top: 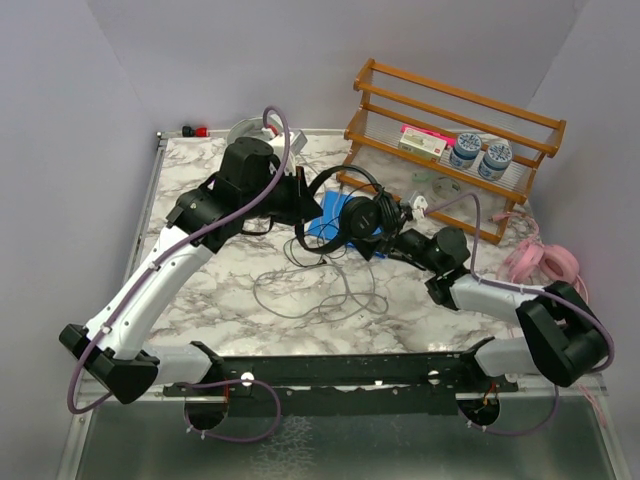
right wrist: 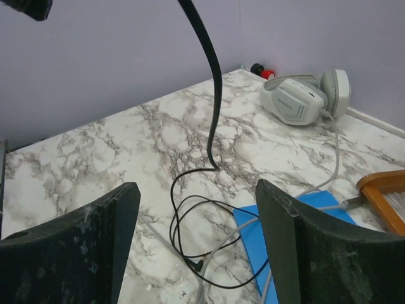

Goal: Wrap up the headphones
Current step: Wrap the headphones cable around the headphones.

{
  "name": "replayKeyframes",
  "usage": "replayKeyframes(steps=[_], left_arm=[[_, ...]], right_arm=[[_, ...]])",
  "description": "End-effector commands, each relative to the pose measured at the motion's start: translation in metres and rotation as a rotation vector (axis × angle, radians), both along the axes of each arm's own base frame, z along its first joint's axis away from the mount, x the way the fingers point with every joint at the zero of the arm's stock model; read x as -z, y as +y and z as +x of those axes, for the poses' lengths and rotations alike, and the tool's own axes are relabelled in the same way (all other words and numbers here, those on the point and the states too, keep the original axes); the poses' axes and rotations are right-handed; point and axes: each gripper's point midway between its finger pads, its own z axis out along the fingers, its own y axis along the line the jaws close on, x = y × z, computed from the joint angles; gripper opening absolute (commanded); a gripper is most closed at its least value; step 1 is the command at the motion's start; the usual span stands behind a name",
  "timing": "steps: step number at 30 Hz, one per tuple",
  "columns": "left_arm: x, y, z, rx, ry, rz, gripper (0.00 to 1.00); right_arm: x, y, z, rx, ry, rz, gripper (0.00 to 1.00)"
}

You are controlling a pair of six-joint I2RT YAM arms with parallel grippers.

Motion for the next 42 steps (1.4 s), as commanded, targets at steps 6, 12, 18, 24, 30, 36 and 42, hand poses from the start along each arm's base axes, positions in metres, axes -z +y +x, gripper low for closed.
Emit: replayKeyframes(steps=[6,12,18,24,30,36,42], left_arm=[[-0.024,-0.001,0.009,-0.071,-0.018,-0.070,0.00],[0.002,0.003,0.028,-0.158,0.009,-0.024,0.00],[0.024,-0.007,0.040,-0.147,0.058,-0.039,0.00],[0.049,-0.001,0.063,-0.255,0.047,-0.018,0.00],[0.079,0.029,0.094,-0.526,-0.014,-0.020,0.00],[0.093,0.045,0.106,-0.663,-0.044,-0.058,0.00],[0.093,0.041,0.106,-0.642,-0.048,-0.055,0.00]], right_arm=[[-0.048,-0.005,-0.003,0.019,-0.092,0.154,0.81],[-0.021,-0.027,-0.014,0.111,0.095,0.065,0.83],[-0.027,-0.059,-0.052,0.160,0.105,0.042,0.83],[-0.082,-0.067,-0.057,0.186,0.200,0.097,0.87],[-0.102,-0.043,-0.038,0.180,0.600,0.139,0.93],[-0.101,-0.032,-0.031,0.163,0.721,0.240,0.88],[-0.078,-0.020,-0.022,0.151,0.846,0.313,0.93]])
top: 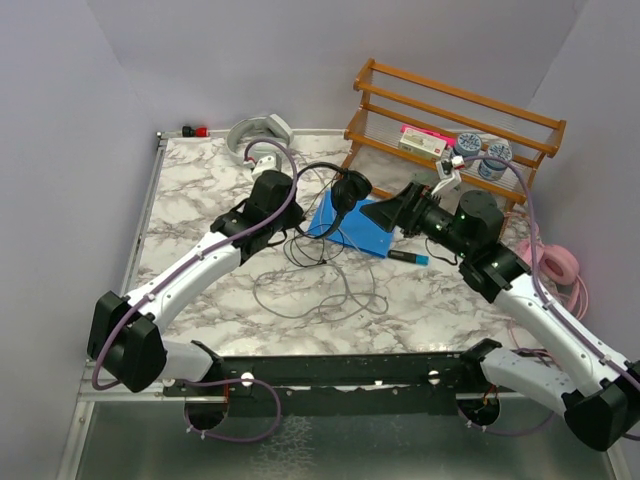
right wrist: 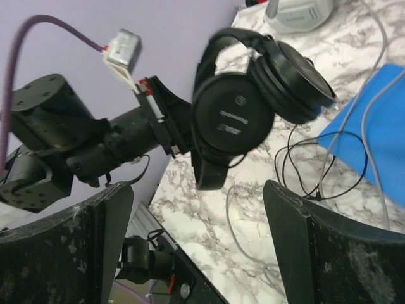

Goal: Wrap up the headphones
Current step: Wrap the headphones cable around the headphones.

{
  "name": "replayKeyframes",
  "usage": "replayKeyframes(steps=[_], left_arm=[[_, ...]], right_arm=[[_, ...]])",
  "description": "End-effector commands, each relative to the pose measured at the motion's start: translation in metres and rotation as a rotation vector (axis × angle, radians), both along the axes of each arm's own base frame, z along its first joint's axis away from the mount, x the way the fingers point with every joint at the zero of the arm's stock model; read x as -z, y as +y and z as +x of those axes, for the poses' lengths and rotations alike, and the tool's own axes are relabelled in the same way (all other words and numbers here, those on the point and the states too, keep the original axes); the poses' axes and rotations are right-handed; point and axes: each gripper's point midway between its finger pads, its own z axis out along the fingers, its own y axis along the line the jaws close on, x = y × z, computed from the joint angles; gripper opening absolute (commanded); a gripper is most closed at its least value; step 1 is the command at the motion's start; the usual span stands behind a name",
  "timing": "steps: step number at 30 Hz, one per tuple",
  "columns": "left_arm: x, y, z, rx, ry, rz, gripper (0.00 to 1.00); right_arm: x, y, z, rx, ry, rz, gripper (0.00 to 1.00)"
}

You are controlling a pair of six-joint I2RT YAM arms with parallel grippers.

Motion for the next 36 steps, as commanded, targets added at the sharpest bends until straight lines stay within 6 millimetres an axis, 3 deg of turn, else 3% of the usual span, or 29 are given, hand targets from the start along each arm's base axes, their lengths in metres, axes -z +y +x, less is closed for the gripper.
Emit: replayKeyframes(steps=[1,5,17,36], left_arm=[[-0.043,-0.002,0.013,-0.039,-0.132,-0.089,0.00],[-0.041,-0.004,0.010,-0.012,-0.126,-0.084,0.00],[-0.041,-0.019,-0.005,0.152,-0.117,-0.063,0.00],[-0.019,-0.040,-0.032,0.433,-0.070,0.004,0.00]], right_arm=[[0.017,0.012,0.007,0.005,0.141,0.105,0.95],[0.015,0.022,0.013,-0.018,0.153,0.166,1.00],[0.012,0.037,0.044,-0.006,0.130,0.191,1.00],[0.007,0.041,0.058,-0.006,0.097,0.126,1.00]])
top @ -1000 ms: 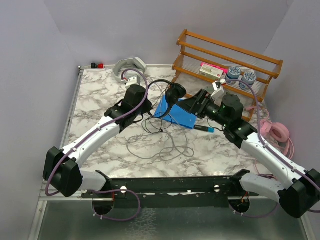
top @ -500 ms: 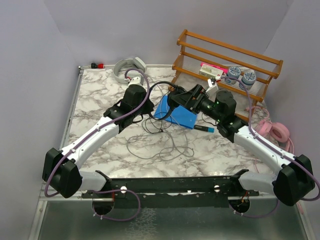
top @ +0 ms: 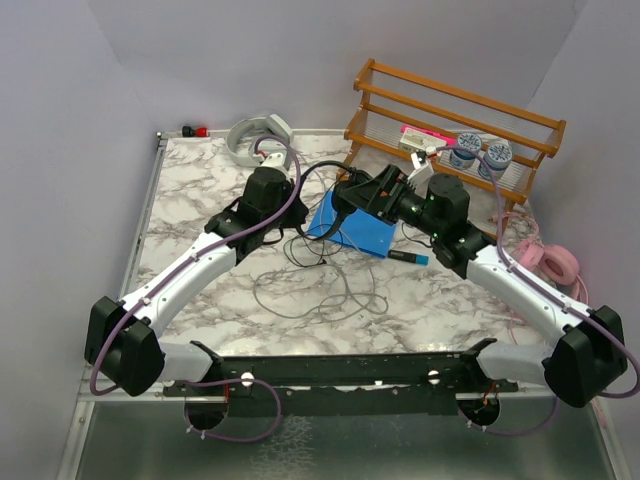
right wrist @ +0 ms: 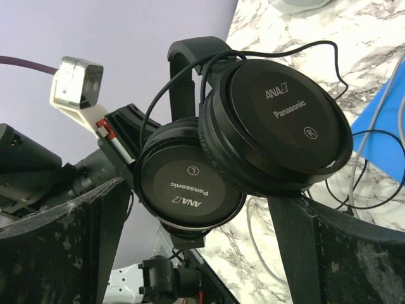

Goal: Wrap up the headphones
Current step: Wrap the headphones cable around the headphones.

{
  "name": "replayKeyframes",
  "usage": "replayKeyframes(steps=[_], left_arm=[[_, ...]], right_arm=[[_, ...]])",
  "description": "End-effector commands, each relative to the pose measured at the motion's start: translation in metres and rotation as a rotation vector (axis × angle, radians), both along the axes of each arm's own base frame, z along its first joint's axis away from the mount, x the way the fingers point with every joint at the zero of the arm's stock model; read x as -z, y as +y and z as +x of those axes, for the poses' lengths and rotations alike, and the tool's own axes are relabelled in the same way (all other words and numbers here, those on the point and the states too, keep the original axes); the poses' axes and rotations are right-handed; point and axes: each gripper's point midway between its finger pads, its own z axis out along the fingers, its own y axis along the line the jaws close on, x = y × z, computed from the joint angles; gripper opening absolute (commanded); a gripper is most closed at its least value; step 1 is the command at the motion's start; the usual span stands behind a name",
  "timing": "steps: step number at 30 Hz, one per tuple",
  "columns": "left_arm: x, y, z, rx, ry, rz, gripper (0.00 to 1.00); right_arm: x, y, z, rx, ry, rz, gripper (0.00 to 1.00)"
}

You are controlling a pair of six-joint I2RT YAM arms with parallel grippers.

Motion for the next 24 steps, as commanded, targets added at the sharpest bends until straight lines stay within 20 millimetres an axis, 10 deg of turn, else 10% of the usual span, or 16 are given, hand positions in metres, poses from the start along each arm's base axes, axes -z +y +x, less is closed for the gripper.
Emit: replayKeyframes(steps=[1,11,16,24], left_arm=[[-0.002,-0.025,-0.024,0.203,0.005,-0.007,0.00],[0.005,-0.005,0.006,-0.033,0.020,0.020,0.00],[0.008,-0.008,0.010,-0.064,0.021,-0.024,0.00],[0.016,-0.003,0.019,-0.090,0.133,-0.097,0.00]], right_arm=[[-0.021,0.007,0.007,-0.029,-0.071,0.018,1.00],[-0.014,0.015,0.002,-0.077,-0.039,0.054,0.99],[-0.017,0.011,-0.001,-0.051,-0.040,0.124,0.84],[-0.010,-0.003,-0.007,-0.022,-0.079,-0.007,1.00]])
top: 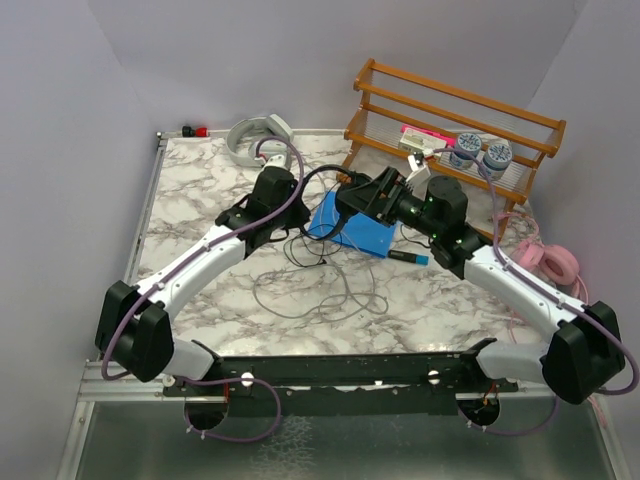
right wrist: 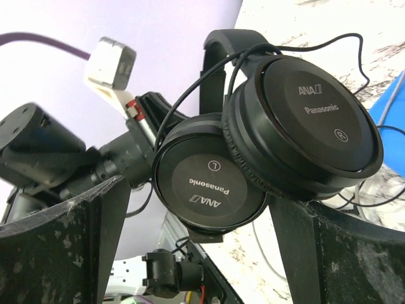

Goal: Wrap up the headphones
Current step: Wrap the headphones cable around the headphones.

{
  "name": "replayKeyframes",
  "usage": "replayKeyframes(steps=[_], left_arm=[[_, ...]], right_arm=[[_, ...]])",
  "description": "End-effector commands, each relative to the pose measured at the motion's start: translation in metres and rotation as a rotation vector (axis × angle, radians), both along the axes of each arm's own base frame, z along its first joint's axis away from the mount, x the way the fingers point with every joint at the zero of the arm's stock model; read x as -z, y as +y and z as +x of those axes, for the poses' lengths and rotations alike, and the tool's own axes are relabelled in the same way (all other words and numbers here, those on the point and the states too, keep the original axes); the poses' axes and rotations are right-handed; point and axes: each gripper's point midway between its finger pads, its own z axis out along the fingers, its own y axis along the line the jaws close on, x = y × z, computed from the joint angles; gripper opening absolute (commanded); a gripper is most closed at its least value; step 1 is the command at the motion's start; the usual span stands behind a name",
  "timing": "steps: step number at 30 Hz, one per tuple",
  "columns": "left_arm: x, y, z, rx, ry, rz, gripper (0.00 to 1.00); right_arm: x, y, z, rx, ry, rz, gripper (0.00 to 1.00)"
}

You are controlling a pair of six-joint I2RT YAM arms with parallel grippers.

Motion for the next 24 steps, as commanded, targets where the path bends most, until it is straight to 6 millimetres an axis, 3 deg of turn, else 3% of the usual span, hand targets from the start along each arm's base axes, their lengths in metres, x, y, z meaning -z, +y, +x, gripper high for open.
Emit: replayKeyframes(steps=[1,7,11,14,18,24], left_arm=[[-0.007,-0.002,0.008,0.001,0.085,-0.133,0.00],[-0.022,0.024,0.018,-0.041,0.107,-0.194,0.00],[-0.042,0.033,0.015,-0.028,0.104,-0.231,0.00],[-0.060,0.034,0.008,-0.002,0.100,-0.251,0.00],[-0.081,0.032,-0.006,0.037,0.093,-0.281,0.00],[-0.104,0.026,-0.032,0.113,0.101,-0.331,0.00]], right_arm=[[-0.017,-0.017,-0.004,0.053,-0.107,-0.054,1.00],[0.006,-0.027,-0.016,0.041,-0.151,-0.146,1.00],[0.012,-0.032,-0.037,-0.031,-0.370,-0.189,0.99],[0.019,-0.042,-0.045,-0.003,-0.552,-0.201,0.94],[0.043,-0.047,-0.039,0.027,-0.681,-0.264,0.90],[0.038,-0.033,-0.039,0.008,-0.905,-0.190,0.82]])
